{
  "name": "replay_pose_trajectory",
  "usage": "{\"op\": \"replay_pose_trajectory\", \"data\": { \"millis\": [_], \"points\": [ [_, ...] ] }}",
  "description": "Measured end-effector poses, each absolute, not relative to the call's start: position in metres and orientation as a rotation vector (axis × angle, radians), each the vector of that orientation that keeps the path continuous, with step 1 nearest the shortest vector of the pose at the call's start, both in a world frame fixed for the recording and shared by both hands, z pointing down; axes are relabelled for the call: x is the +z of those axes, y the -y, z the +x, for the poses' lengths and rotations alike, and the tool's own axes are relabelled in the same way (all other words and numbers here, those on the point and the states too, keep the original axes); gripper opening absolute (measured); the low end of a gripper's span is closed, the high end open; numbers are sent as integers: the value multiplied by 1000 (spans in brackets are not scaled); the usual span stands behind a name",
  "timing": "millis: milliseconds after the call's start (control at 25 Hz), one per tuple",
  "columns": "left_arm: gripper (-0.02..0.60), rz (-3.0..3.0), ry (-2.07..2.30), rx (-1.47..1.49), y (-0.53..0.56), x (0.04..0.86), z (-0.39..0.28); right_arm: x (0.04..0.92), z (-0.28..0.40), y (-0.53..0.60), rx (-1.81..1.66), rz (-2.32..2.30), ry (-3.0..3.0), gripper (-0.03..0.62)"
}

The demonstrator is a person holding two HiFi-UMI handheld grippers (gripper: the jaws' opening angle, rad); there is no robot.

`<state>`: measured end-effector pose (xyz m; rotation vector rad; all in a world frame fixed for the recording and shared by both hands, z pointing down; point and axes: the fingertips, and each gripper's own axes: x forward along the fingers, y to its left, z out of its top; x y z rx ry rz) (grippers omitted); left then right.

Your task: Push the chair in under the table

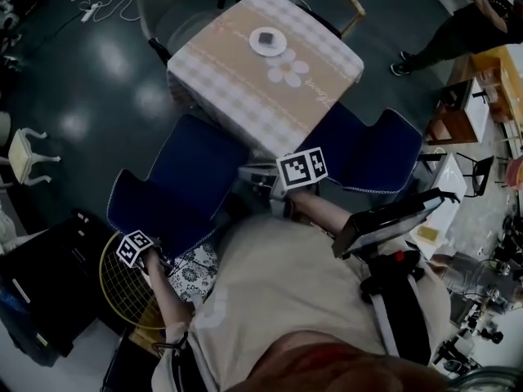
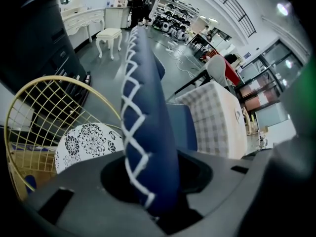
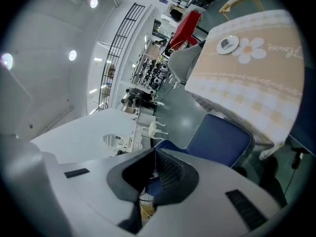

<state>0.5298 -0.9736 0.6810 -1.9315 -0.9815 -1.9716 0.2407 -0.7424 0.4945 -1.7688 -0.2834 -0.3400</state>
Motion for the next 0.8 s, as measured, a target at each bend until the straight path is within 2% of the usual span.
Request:
{"op": "replay_pose_trajectory", "data": {
  "millis": [800],
  "points": [
    [149, -1931, 1002, -1975, 946, 681, 524, 497, 241, 736, -343, -1771, 305, 12]
  ]
}}
